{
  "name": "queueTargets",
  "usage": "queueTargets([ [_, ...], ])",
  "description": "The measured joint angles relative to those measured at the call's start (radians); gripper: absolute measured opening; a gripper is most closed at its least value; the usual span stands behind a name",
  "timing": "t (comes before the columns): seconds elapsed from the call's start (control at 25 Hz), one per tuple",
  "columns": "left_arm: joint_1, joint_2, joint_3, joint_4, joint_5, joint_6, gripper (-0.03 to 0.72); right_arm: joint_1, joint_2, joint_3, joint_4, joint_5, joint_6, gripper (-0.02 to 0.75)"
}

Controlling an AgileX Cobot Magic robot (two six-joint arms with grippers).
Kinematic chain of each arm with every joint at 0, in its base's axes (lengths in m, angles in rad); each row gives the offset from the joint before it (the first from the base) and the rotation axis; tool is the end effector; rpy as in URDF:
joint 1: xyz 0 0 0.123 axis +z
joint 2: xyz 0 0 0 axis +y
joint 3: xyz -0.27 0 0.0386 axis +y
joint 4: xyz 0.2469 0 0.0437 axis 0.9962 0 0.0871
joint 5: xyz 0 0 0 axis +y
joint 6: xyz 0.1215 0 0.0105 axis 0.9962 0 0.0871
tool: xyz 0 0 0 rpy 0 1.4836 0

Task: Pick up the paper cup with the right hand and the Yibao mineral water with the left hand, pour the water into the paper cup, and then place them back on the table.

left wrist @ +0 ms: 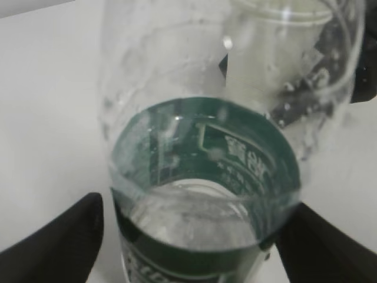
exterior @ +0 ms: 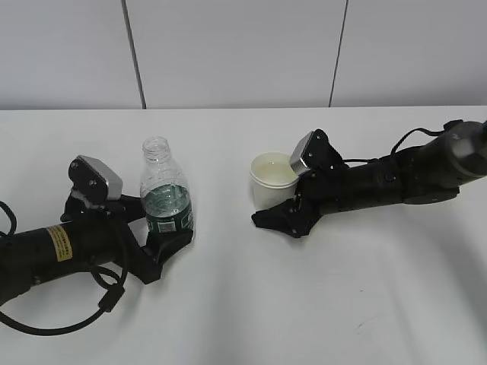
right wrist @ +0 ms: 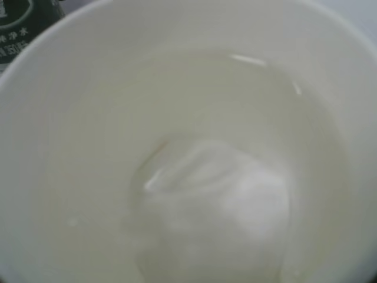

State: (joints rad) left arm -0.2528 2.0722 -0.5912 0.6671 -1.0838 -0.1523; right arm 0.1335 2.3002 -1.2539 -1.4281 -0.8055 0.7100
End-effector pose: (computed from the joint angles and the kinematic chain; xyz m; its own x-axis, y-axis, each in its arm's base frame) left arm 0.2957 -0.1452 0.0578 -0.2451 0.2358 -0.9404 0.7578 0.6516 -0.0341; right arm 0.4136 0.1433 0.0447 -0.2160 -0.4602 -0.8612 -0.8984 0.4391 -0.0094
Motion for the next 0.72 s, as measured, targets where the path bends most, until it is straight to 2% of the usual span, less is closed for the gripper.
queueTargets([
  [0.28, 0.005, -0.002, 0.038, -0.017, -0.009, 0.0, 0.559, -0.043, -0.026, 0.0, -0.095, 0.033, 0.122, 0.662],
  [0.52, 0.057, -0.031, 0.073, -0.017, -0.012, 0.0, 0.56, -0.088, -0.044, 0.0, -0.189, 0.032, 0.212, 0.662],
  [0.72, 0.088, -0.073, 0.108, -0.017, -0.002, 0.001, 0.56, -0.106, -0.046, 0.0, -0.217, 0.021, 0.237, 0.661],
])
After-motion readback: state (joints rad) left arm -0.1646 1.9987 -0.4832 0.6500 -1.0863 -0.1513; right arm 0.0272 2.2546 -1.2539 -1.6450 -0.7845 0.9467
